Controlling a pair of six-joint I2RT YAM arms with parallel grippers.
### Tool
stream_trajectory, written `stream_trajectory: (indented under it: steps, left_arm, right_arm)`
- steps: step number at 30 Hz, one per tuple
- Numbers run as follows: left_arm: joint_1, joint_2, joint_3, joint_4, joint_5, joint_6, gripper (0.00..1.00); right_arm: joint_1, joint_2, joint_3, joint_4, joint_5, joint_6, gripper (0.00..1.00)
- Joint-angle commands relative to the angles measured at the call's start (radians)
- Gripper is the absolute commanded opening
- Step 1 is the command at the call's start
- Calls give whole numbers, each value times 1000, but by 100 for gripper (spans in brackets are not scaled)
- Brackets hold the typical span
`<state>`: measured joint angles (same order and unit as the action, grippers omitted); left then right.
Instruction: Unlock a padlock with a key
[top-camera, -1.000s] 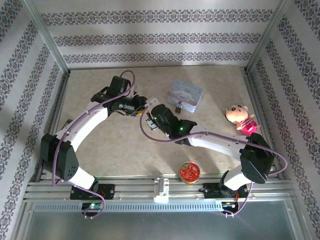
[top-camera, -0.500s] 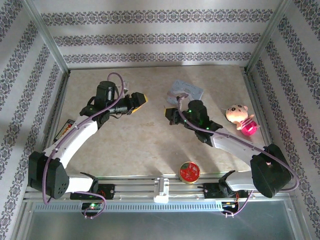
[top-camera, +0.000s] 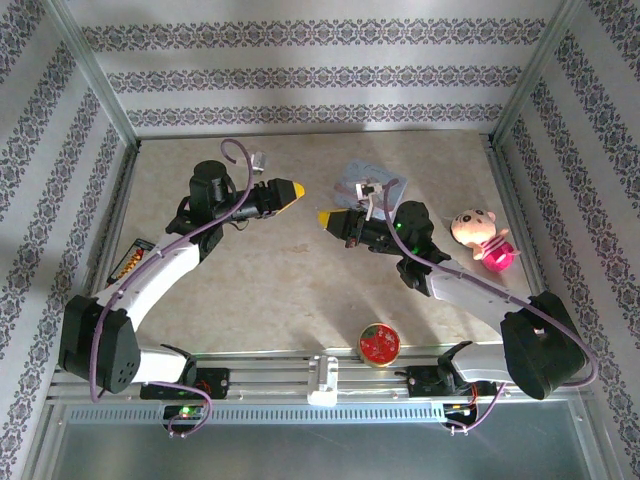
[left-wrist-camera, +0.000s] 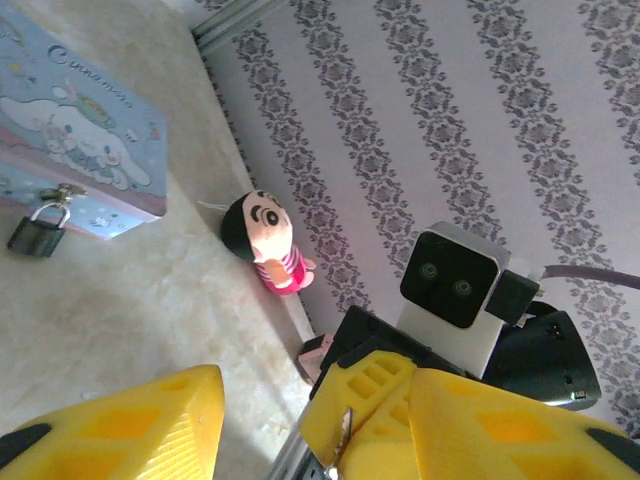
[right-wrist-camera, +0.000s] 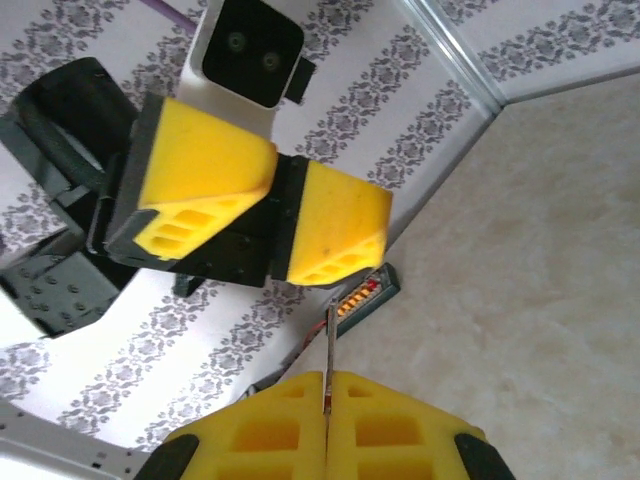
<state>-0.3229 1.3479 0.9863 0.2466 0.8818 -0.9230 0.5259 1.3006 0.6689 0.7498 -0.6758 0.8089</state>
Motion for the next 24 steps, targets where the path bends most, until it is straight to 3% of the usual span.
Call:
stream_trajectory:
  steps: [1, 9, 16, 24]
  left_arm:
    - [-10, 16, -16, 114, 71, -28, 46]
    - [-34, 42, 0, 154, 164, -24, 38]
    - [-43, 53, -21, 322, 212, -103, 36]
    - [-45, 91, -5, 301, 212, -114, 28]
  right_arm:
    - [-3, -3, -3, 105, -43, 45, 0]
    - [-3, 22, 8, 160, -51, 95, 0]
    - [-3, 32, 11, 163, -43, 99, 0]
    - [-3, 40, 10, 183, -39, 106, 0]
